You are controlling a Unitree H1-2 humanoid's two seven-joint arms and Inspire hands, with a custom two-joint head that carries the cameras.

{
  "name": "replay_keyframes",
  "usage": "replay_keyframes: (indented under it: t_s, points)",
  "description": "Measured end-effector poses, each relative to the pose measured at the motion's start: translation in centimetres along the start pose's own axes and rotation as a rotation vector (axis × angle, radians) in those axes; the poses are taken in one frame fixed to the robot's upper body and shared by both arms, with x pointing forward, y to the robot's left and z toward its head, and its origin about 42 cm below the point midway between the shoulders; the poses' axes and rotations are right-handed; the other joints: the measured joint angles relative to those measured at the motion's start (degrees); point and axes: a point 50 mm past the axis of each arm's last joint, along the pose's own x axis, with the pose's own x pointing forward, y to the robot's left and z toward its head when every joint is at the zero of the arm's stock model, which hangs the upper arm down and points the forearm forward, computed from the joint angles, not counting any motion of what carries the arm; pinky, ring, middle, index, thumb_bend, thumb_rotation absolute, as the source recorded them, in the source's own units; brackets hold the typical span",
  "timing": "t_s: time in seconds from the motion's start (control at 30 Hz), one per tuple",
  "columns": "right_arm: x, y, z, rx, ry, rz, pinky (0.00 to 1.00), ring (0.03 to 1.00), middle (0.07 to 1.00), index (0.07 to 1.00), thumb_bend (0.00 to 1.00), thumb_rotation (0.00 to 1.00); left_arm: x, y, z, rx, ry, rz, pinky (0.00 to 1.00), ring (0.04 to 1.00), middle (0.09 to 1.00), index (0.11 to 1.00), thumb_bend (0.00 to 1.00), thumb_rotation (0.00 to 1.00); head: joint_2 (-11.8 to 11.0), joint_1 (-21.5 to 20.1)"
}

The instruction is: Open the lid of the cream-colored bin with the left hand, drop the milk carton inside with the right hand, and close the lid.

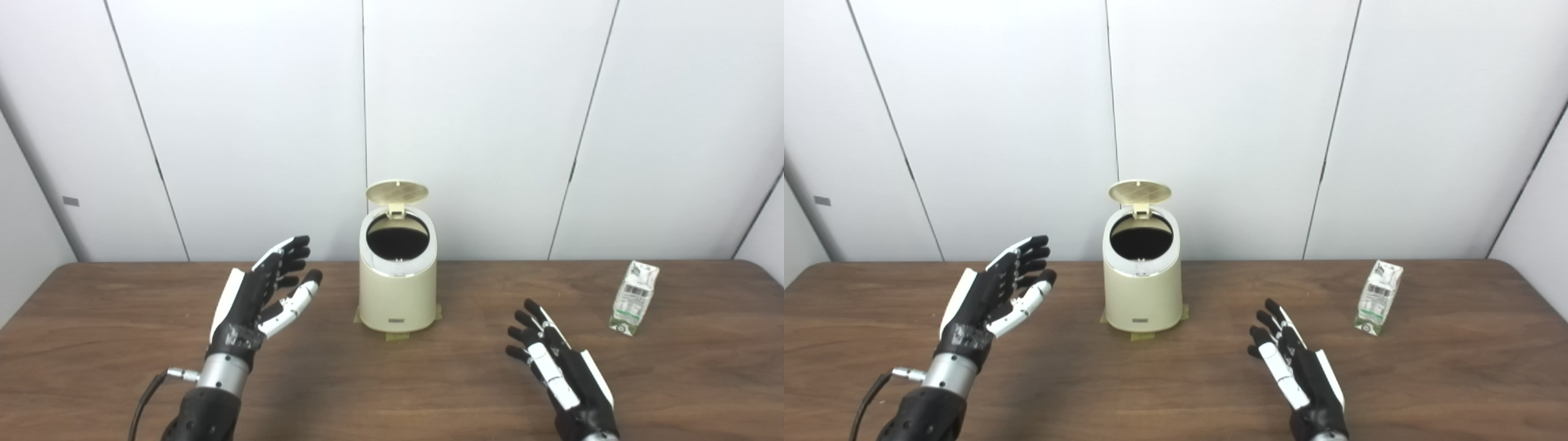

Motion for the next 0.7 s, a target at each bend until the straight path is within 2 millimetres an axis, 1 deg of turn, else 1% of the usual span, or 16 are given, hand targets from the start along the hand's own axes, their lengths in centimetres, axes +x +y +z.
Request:
replay_keyframes:
  t_s: [0.07, 0.1, 0.13, 0.2, 0.23, 0.3, 0.33, 0.4, 0.47, 0.5, 0.57, 0.6, 0.63, 0.7]
  points:
    - [0.0, -0.2, 0.4, -0.012, -0.013, -0.018, 0.68, 0.817, 0.878, 0.882, 0.67, 0.32, -1.1, -0.5, -0.7, -0.012, 0.034, -0.002, 0.82, 0.884, 0.894, 0.914, 0.34, 0.68, 0.0, 0.0]
    - [0.0, -0.3, 0.5, -0.029, -0.017, -0.03, 0.67, 0.811, 0.868, 0.874, 0.68, 0.31, -1.5, -0.7, -0.9, -0.018, 0.049, -0.002, 0.86, 0.896, 0.898, 0.918, 0.33, 0.73, 0.1, -0.5]
    - [0.0, -0.4, 0.5, -0.053, -0.017, -0.044, 0.67, 0.81, 0.864, 0.871, 0.69, 0.31, -1.8, -1.0, -1.1, -0.026, 0.059, -0.001, 0.87, 0.9, 0.9, 0.92, 0.33, 0.75, 0.2, -1.2]
    - [-0.1, -1.1, 0.5, -0.089, -0.026, -0.072, 0.69, 0.811, 0.856, 0.865, 0.71, 0.27, -2.3, -1.5, -1.3, -0.056, 0.073, 0.0, 0.88, 0.903, 0.906, 0.924, 0.34, 0.8, 0.8, -3.2]
    - [-0.2, -1.6, 0.5, -0.102, -0.033, -0.086, 0.7, 0.812, 0.856, 0.864, 0.71, 0.26, -2.5, -1.7, -1.4, -0.073, 0.079, -0.001, 0.88, 0.903, 0.907, 0.925, 0.34, 0.81, 0.8, -3.2]
    - [-0.5, -2.7, 0.6, -0.129, -0.043, -0.122, 0.73, 0.809, 0.846, 0.855, 0.75, 0.28, -2.8, -2.1, -1.7, -0.113, 0.092, -0.012, 0.91, 0.923, 0.933, 0.949, 0.34, 0.88, 1.4, -5.9]
    - [-0.8, -3.3, 0.7, -0.146, -0.045, -0.135, 0.74, 0.808, 0.844, 0.853, 0.76, 0.29, -3.0, -2.2, -1.7, -0.133, 0.099, -0.022, 0.92, 0.929, 0.938, 0.956, 0.34, 0.89, 1.5, -6.2]
    - [-1.4, -4.3, 1.1, -0.172, -0.056, -0.158, 0.75, 0.796, 0.841, 0.846, 0.77, 0.28, -3.6, -2.2, -1.8, -0.169, 0.118, -0.044, 0.93, 0.94, 0.946, 0.96, 0.34, 0.9, 2.0, -8.5]
    - [-1.8, -5.0, 1.5, -0.181, -0.068, -0.174, 0.74, 0.786, 0.831, 0.831, 0.77, 0.26, -4.0, -2.2, -1.9, -0.195, 0.124, -0.066, 0.93, 0.941, 0.946, 0.958, 0.34, 0.9, 2.1, -8.8]
    - [-2.0, -5.2, 1.8, -0.184, -0.077, -0.18, 0.72, 0.781, 0.823, 0.823, 0.77, 0.25, -4.2, -2.3, -2.0, -0.205, 0.128, -0.073, 0.93, 0.942, 0.945, 0.956, 0.35, 0.88, 2.4, -10.0]
    - [-2.5, -5.4, 2.7, -0.189, -0.097, -0.189, 0.69, 0.768, 0.81, 0.807, 0.8, 0.28, -4.3, -2.2, -2.2, -0.226, 0.136, -0.078, 0.93, 0.944, 0.949, 0.954, 0.37, 0.84, 2.8, -12.7]
    - [-2.8, -5.3, 3.3, -0.19, -0.11, -0.194, 0.69, 0.771, 0.812, 0.805, 0.81, 0.28, -4.3, -2.2, -2.2, -0.236, 0.138, -0.078, 0.94, 0.946, 0.953, 0.957, 0.38, 0.83, 3.0, -13.9]
    - [-2.9, -5.3, 3.8, -0.19, -0.123, -0.201, 0.7, 0.774, 0.815, 0.805, 0.81, 0.29, -4.3, -2.1, -2.2, -0.241, 0.141, -0.075, 0.95, 0.948, 0.956, 0.958, 0.39, 0.83, 3.1, -14.2]
    - [-3.1, -5.5, 4.3, -0.2, -0.123, -0.22, 0.72, 0.769, 0.811, 0.803, 0.8, 0.29, -4.3, -1.9, -2.3, -0.247, 0.146, -0.069, 0.95, 0.947, 0.957, 0.957, 0.38, 0.84, 3.3, -16.7]
